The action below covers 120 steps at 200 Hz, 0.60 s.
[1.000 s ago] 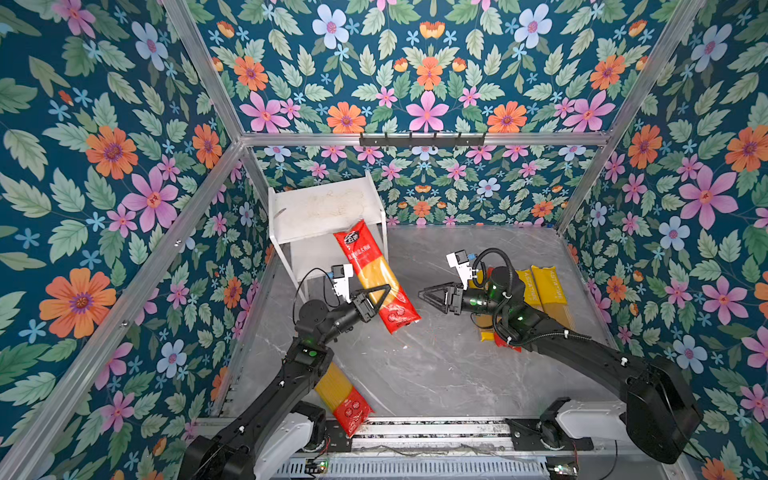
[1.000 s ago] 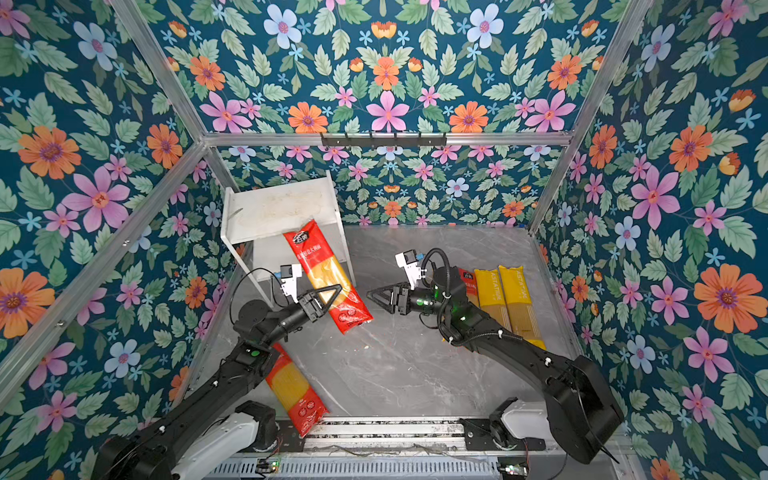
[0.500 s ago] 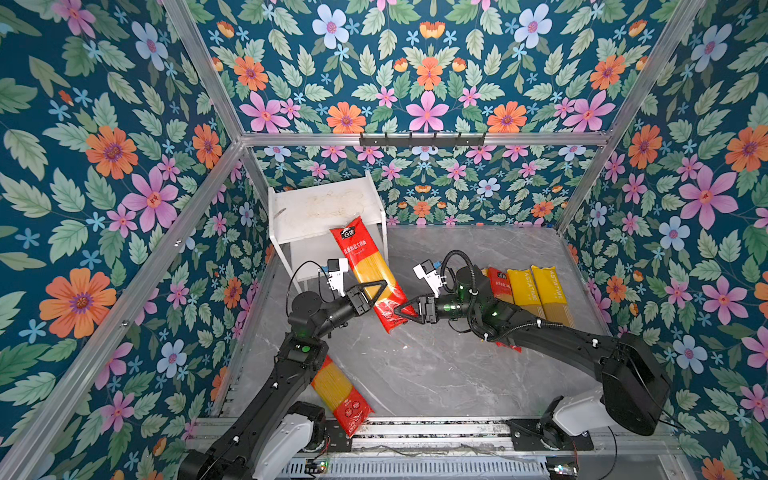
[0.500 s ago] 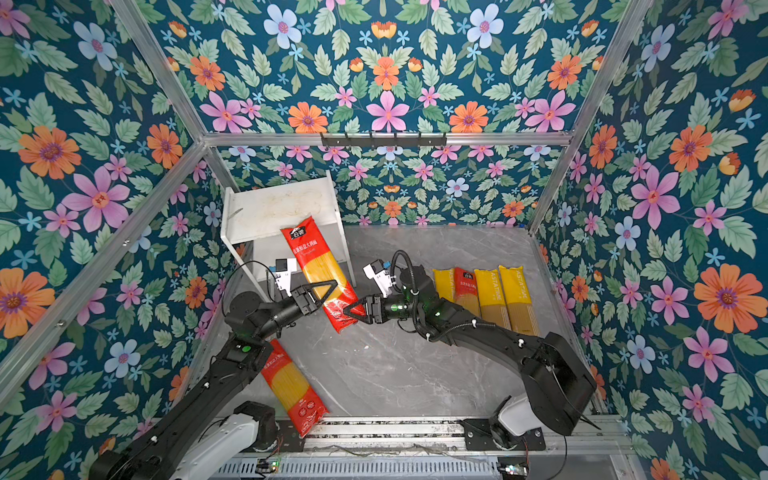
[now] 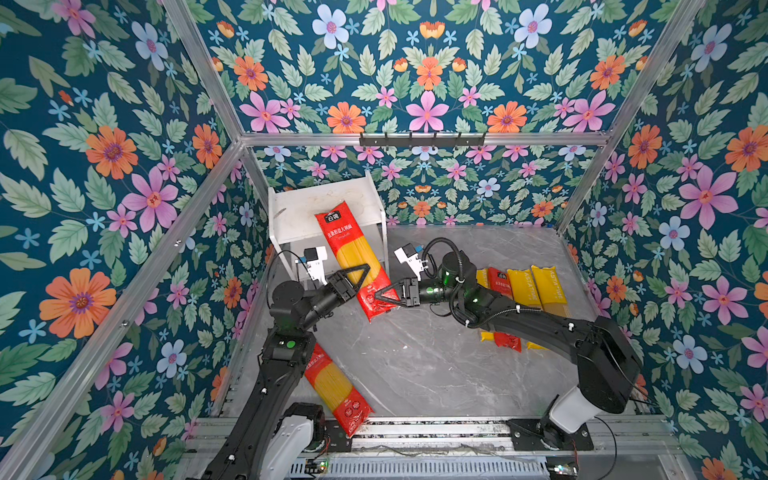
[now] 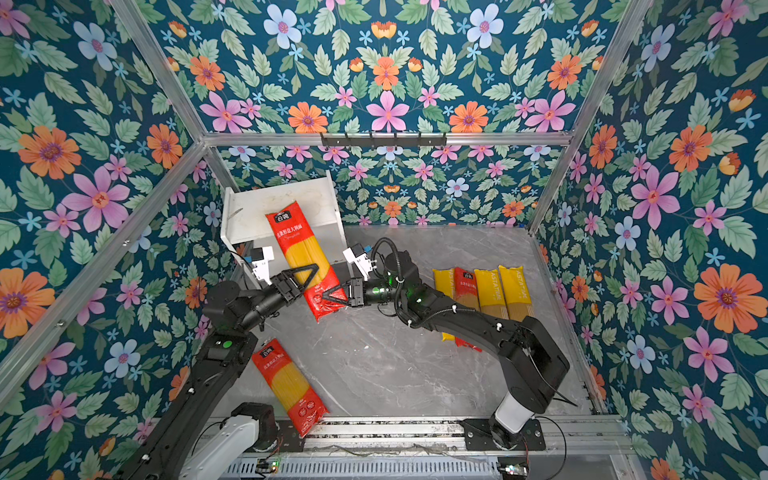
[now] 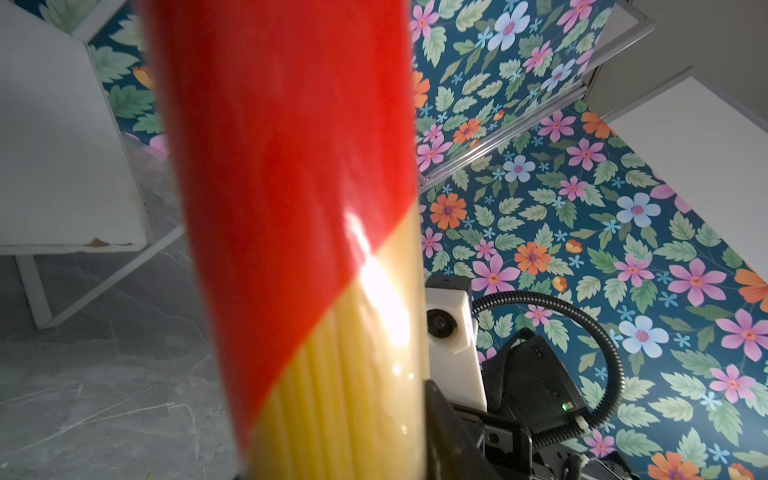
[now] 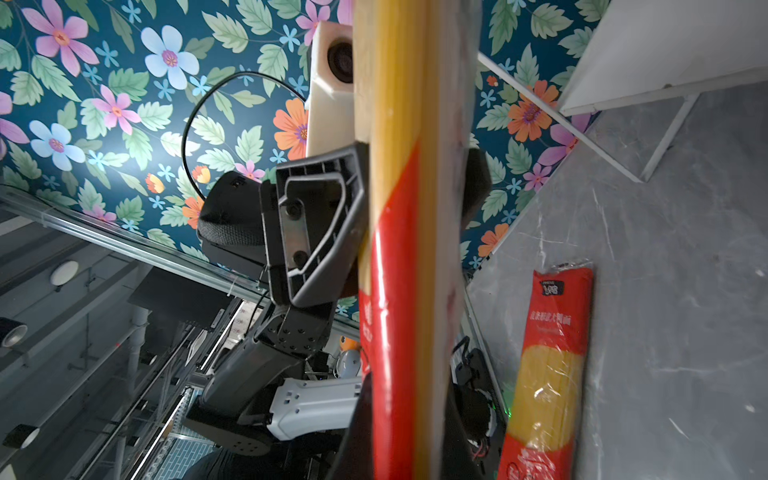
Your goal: Place and organize the pasta boxes and bags onto the shelf
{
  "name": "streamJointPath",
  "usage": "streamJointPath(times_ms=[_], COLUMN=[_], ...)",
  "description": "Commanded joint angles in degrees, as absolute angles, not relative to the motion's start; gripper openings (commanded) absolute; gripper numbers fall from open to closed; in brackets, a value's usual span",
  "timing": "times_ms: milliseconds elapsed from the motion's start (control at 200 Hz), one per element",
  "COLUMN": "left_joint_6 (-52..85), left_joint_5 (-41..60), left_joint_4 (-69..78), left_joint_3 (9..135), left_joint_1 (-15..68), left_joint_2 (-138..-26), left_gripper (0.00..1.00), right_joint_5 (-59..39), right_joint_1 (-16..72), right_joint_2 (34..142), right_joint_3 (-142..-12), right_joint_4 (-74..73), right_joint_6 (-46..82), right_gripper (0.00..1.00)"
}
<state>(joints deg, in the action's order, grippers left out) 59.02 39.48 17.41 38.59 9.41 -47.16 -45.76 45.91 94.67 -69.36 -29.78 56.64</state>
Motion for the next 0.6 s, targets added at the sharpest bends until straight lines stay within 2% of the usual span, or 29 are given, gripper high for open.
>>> streamJointPath(times_ms=[0, 70, 230, 595], left_joint_6=[56.4, 54.78, 51.62, 49.55], left_joint_5=[37.31, 34.87, 27.94, 8.63], left_joint_4=[13.14, 6.83, -6.33, -21.17], left_joint_3=[40.93, 43.08, 48.28, 56.4], left_joint_1=[7.84, 6.25, 2.72, 1.42], left_joint_2=[-45.04, -43.76, -42.01, -37.28], left_gripper=[0.57, 0.65, 0.74, 0.84], right_joint_5=[-43.39, -42.28, -38.71, -29.25], right_joint_1=[45.7, 45.75, 45.7, 47.26], right_joint_2=[97.59, 99.41, 105.3, 118.78], right_joint_3=[-74.09, -77.47, -86.95, -106.16], right_joint_4=[-36.71, -36.52, -33.64, -27.56], right_joint_6=[60.05, 61.68, 65.28, 71.25], right_gripper=[0.0, 0.0, 0.0, 0.0])
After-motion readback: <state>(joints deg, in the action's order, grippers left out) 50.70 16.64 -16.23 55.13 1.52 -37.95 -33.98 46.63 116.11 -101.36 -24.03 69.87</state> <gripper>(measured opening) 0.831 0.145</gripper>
